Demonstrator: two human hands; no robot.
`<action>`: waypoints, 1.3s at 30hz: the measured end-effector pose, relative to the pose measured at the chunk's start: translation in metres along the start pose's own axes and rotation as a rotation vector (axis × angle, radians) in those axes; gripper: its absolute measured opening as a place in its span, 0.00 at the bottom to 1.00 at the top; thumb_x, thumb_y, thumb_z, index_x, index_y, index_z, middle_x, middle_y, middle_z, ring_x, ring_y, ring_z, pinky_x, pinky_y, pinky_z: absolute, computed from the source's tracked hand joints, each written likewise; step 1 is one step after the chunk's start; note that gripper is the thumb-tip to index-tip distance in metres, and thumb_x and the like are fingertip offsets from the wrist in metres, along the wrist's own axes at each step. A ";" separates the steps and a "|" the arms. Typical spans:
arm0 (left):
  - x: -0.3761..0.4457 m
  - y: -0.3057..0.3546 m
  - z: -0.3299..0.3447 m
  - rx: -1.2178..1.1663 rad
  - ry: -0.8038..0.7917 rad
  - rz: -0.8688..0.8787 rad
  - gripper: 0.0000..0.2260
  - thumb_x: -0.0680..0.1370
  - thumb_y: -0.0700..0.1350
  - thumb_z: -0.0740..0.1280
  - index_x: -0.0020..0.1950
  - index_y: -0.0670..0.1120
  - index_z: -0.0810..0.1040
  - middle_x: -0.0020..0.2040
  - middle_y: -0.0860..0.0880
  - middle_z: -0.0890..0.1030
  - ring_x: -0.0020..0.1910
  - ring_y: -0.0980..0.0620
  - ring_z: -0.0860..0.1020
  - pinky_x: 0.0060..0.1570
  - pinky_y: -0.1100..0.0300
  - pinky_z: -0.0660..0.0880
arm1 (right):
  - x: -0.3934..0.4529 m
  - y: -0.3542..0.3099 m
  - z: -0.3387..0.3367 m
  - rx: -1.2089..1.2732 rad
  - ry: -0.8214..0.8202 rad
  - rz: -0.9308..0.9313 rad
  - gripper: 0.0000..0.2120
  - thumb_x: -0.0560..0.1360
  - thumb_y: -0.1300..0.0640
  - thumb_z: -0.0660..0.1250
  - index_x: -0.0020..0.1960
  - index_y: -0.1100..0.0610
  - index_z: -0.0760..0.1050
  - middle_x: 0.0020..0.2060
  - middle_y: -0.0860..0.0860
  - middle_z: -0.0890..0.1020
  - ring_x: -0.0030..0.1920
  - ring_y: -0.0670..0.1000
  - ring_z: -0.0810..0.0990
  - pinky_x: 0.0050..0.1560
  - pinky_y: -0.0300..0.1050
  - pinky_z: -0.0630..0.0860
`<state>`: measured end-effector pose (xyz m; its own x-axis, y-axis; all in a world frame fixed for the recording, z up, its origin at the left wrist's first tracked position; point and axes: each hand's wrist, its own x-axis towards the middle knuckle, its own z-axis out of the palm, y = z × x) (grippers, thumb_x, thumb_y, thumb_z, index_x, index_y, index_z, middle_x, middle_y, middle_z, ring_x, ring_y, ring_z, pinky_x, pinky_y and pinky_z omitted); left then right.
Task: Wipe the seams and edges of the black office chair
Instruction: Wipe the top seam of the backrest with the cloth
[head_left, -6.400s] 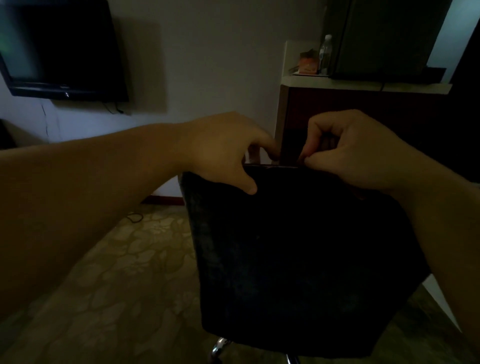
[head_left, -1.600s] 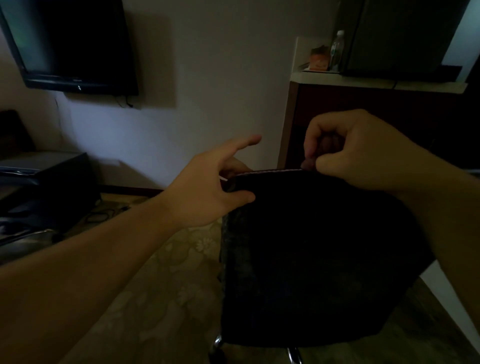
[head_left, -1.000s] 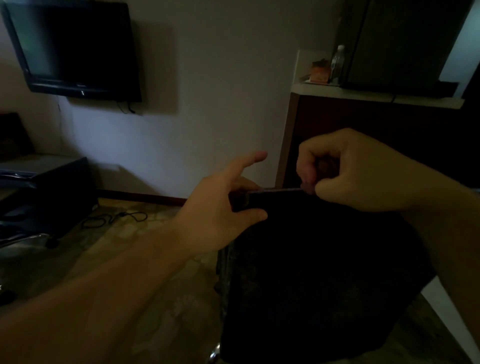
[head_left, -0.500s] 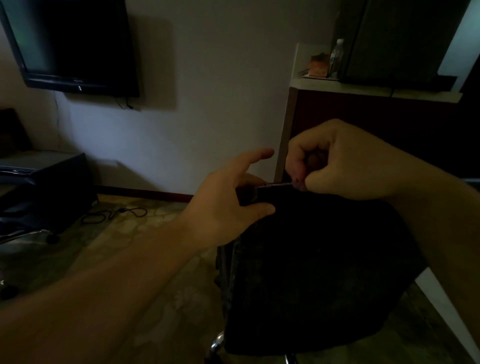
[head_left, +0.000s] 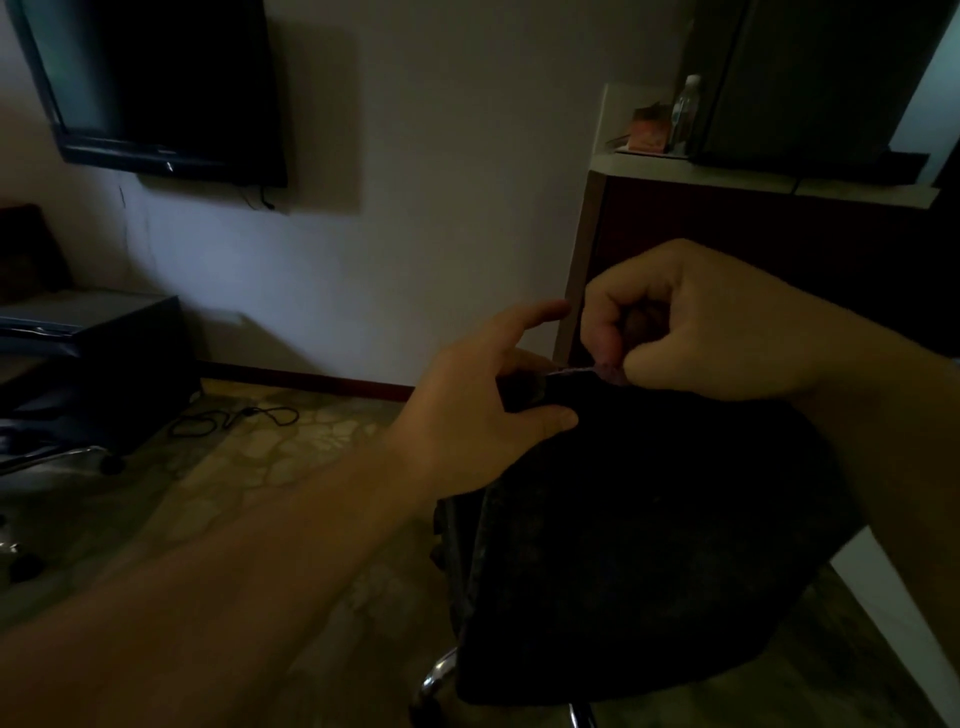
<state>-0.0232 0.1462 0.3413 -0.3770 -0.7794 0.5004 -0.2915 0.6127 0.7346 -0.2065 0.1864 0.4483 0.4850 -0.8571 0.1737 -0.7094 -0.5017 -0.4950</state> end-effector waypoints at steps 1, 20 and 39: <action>-0.001 0.000 0.001 -0.011 0.001 -0.004 0.36 0.72 0.44 0.78 0.74 0.65 0.66 0.58 0.57 0.83 0.57 0.63 0.81 0.59 0.61 0.79 | 0.000 0.000 0.000 0.004 0.003 -0.004 0.09 0.67 0.67 0.70 0.36 0.54 0.79 0.31 0.54 0.80 0.27 0.46 0.74 0.28 0.34 0.69; -0.018 -0.027 0.010 -0.145 0.071 -0.096 0.35 0.73 0.36 0.76 0.75 0.57 0.67 0.49 0.52 0.85 0.51 0.56 0.84 0.55 0.53 0.82 | 0.007 0.002 0.009 -0.034 0.082 -0.120 0.11 0.67 0.68 0.70 0.36 0.51 0.78 0.32 0.54 0.81 0.29 0.49 0.77 0.28 0.37 0.72; -0.021 -0.021 0.036 -0.144 0.103 -0.047 0.24 0.75 0.43 0.76 0.69 0.47 0.74 0.54 0.52 0.84 0.54 0.56 0.83 0.56 0.49 0.81 | -0.004 -0.002 0.043 -0.470 0.187 -0.220 0.09 0.67 0.60 0.68 0.41 0.46 0.76 0.38 0.42 0.75 0.42 0.42 0.72 0.40 0.35 0.67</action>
<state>-0.0414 0.1548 0.2990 -0.2721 -0.8205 0.5028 -0.1750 0.5560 0.8126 -0.1852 0.1957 0.4120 0.5792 -0.7106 0.3996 -0.7740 -0.6332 -0.0042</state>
